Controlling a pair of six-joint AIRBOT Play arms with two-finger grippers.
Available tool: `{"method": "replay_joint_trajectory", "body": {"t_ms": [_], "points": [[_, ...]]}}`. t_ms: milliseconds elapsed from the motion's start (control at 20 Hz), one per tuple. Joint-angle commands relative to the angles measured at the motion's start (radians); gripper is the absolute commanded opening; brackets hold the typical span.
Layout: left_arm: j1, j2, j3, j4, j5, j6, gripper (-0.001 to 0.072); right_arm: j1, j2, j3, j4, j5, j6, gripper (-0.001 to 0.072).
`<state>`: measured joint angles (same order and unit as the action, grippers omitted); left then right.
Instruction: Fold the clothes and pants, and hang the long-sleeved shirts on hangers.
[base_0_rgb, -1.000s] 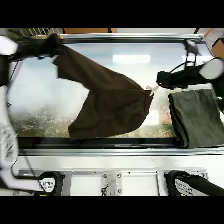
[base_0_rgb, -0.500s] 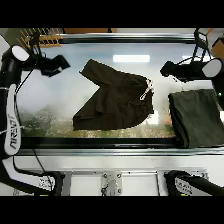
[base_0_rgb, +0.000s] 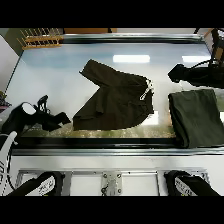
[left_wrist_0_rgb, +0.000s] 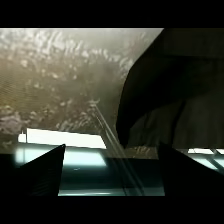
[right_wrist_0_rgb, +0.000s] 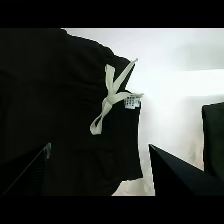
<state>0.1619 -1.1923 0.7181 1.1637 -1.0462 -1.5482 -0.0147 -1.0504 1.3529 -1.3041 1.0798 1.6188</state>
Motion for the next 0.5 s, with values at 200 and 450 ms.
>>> {"method": "replay_joint_trajectory", "body": {"t_ms": [200, 450], "points": [[-0.029, -0.020, -0.131, -0.164, 0.150, 0.042, 0.0597, 0.000, 0.019, -0.003, 0.044, 0.021, -0.004, 0.0666], [-0.155, -0.148, -0.017, -0.163, 0.175, 0.003, 0.0596, -0.001, 0.020, -0.003, 0.042, 0.045, -0.004, 0.0666]]}}
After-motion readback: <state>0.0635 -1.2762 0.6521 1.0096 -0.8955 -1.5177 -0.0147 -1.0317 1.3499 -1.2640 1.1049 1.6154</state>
